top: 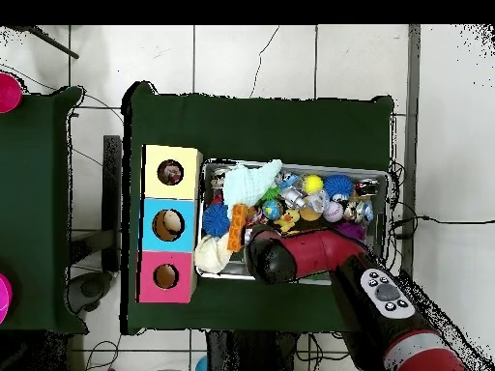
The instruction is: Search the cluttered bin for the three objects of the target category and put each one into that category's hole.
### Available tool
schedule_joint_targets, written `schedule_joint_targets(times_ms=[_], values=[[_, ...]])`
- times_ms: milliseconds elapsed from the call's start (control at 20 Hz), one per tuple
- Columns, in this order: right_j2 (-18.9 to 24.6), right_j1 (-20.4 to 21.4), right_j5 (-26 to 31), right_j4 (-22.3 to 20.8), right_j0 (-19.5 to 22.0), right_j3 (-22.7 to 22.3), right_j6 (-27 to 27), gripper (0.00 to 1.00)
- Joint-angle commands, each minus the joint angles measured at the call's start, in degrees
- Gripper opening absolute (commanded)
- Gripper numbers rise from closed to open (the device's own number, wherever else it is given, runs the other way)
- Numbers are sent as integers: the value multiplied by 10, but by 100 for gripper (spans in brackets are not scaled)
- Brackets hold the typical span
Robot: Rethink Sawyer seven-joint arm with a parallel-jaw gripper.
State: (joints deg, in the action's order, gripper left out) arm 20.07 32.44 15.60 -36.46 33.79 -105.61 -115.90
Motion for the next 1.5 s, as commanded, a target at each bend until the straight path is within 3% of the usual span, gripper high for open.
schedule_joint_targets(times_ms=[50,350,600,700,800,1050,1500], values=[[79,84,78,79,41,-45,3,100],[122,173,181,153,73,-67,55,100],[129,182,212,159,80,-55,73,100],[123,161,199,138,78,-39,75,100],[116,114,185,105,86,-2,93,100],[111,15,242,63,115,131,185,100],[138,-37,277,10,144,222,262,100]])
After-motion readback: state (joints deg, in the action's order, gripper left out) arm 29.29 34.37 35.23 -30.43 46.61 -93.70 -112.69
